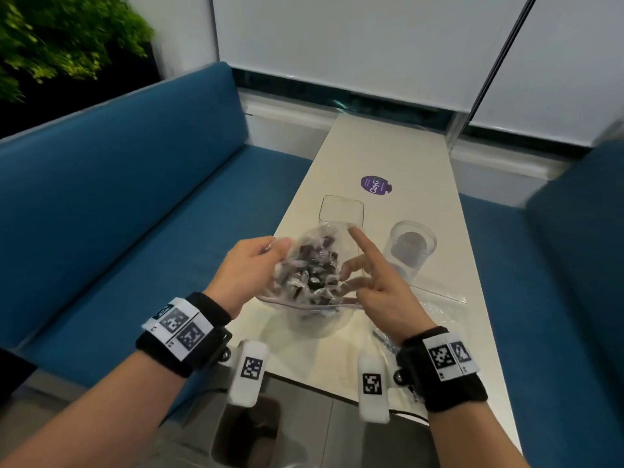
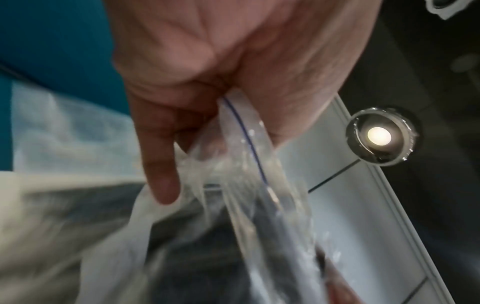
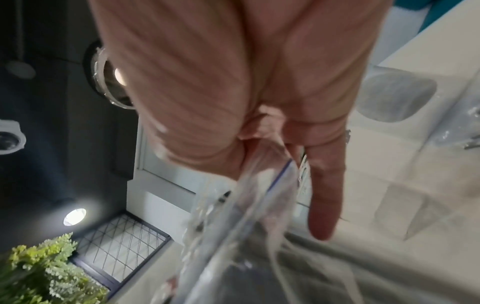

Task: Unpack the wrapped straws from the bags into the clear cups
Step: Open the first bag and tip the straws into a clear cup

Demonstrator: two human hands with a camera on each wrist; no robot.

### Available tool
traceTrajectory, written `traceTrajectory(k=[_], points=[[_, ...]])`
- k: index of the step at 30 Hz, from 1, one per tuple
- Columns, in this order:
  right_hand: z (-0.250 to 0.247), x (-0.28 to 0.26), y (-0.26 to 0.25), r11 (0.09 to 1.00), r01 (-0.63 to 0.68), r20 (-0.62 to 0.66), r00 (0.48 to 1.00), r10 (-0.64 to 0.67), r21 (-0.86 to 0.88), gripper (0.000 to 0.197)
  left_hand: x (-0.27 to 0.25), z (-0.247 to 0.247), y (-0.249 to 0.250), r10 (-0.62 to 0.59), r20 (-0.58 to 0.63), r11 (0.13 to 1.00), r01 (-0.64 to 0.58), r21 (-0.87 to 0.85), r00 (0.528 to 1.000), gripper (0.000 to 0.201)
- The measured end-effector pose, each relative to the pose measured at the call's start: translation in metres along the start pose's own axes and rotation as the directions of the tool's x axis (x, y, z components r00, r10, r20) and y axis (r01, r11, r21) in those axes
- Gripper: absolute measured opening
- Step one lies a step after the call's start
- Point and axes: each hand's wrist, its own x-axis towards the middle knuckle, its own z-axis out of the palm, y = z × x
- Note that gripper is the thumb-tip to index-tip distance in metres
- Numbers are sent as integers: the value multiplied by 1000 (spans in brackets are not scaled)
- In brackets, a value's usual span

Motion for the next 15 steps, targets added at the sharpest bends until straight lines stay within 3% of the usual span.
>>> traceTrajectory(k=[3,6,9,12,15], points=[[1,-2,8,998,61,-46,997,-59,30,103,11,-1,-7,-112,-33,966,101,-239,993,63],[4,-2,12,981,11,-75,997,-26,-193,95,12,6,-9,-163,26,904,160,-396,986,43],[10,-7,9,967,-48,28,998,57,-249,98,12,11,-12,-187,63,909,197,-366,980,18],[9,-5,13,979,-52,42,997,61,-196,111,10,10,-11,-132,118,952,159,-261,984,26],[7,-3,16,962,-83,36,995,96,-260,113,8,10,-10,-100,71,983,110,-146,992,34]])
